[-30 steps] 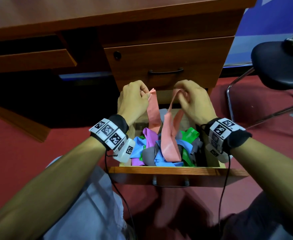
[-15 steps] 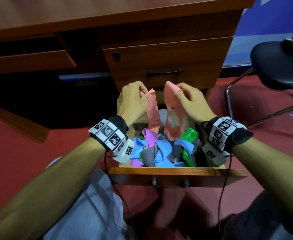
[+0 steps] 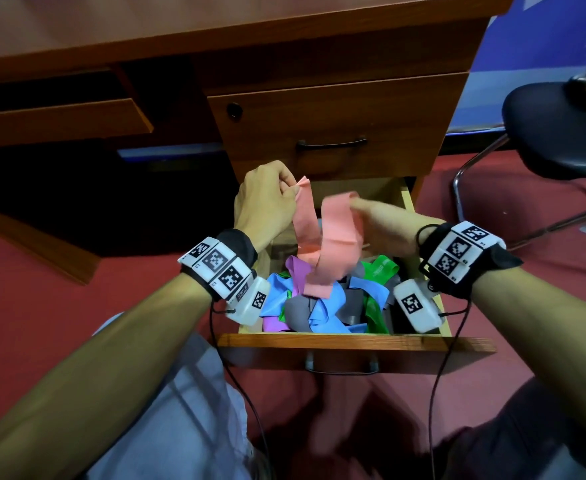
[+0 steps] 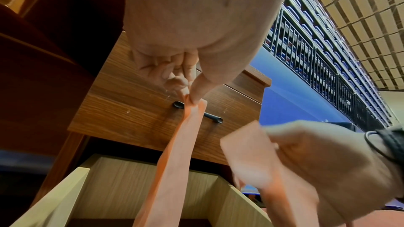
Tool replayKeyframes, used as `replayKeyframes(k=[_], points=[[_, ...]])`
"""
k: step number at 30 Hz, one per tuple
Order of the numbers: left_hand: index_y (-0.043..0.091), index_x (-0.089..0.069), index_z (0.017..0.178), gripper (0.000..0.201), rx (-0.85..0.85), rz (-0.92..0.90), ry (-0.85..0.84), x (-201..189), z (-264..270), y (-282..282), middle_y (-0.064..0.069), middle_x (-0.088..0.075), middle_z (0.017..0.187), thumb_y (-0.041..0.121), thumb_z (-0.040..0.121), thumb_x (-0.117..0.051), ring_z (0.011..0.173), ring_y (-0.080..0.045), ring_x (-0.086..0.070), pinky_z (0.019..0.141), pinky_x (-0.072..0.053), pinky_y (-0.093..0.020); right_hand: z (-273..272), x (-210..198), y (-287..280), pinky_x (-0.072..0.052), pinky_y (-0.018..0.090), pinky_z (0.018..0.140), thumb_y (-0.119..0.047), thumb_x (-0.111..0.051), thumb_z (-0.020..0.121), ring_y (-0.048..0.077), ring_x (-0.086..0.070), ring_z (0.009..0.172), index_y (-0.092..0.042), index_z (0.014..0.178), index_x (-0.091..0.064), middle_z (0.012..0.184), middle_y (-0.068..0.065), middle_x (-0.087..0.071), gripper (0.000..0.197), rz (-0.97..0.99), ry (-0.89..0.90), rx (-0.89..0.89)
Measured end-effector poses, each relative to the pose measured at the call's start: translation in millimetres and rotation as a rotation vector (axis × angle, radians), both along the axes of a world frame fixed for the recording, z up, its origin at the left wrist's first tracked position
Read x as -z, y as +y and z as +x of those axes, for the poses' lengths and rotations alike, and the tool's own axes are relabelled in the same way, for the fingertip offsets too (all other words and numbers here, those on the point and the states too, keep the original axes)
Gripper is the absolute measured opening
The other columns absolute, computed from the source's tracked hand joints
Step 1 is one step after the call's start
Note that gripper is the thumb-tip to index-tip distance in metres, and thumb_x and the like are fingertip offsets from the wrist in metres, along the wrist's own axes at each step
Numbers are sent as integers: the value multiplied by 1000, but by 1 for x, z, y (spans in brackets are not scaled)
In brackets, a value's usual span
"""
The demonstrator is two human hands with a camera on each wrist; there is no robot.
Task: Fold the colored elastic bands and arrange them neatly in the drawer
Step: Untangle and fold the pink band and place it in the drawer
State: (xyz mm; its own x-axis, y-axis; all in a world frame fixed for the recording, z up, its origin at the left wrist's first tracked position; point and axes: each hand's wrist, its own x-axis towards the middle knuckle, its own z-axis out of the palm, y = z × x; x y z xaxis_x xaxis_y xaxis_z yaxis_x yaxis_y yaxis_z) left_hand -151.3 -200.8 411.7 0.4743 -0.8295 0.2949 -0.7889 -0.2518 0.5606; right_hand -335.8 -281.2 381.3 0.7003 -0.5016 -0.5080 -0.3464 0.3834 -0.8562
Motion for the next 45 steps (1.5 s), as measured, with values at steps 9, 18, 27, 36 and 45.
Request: replayKeyframes(k=[9,18,27,36,45], points=[[27,-64,77,16,13,-11,-10,2,0,-2,11,-64,79,18,90,-68,79,-14,-65,63,-56,-34,-10,29,-6,-55,34,75,-4,-55,92,21,-63,85,-15,108,-66,95,5,-66,22,-298,476,-149],[28,-64,77,15,7,-9,-15,5,2,-3,12,-64,80,21,90,-68,78,-12,-65,66,-59,-38,-7,32,-2,-54,33,76,-21,-77,80,17,-66,81,-19,82,-71,81,-10,-72,7,-974,467,-617],[27,-65,81,12,9,16,-18,6,1,-4,9,-65,84,24,91,-69,80,-15,-65,68,-60,-39,2,54,9,-44,30,65,-42,-75,82,21,-60,87,-24,91,-58,95,-2,-61,26,-990,747,-777],[28,-64,80,15,17,9,-34,8,-1,-5,11,-64,84,19,91,-68,81,-13,-64,68,-60,-40,-3,56,6,-42,27,63,-27,-64,91,20,-59,86,-27,85,-56,96,0,-62,10,-1015,773,-794],[28,-64,79,15,8,8,-38,10,-1,-6,11,-64,85,20,91,-67,81,-13,-64,69,-60,-40,-5,55,9,-45,31,71,-39,-64,91,22,-60,92,-24,97,-56,101,0,-62,19,-976,838,-802]])
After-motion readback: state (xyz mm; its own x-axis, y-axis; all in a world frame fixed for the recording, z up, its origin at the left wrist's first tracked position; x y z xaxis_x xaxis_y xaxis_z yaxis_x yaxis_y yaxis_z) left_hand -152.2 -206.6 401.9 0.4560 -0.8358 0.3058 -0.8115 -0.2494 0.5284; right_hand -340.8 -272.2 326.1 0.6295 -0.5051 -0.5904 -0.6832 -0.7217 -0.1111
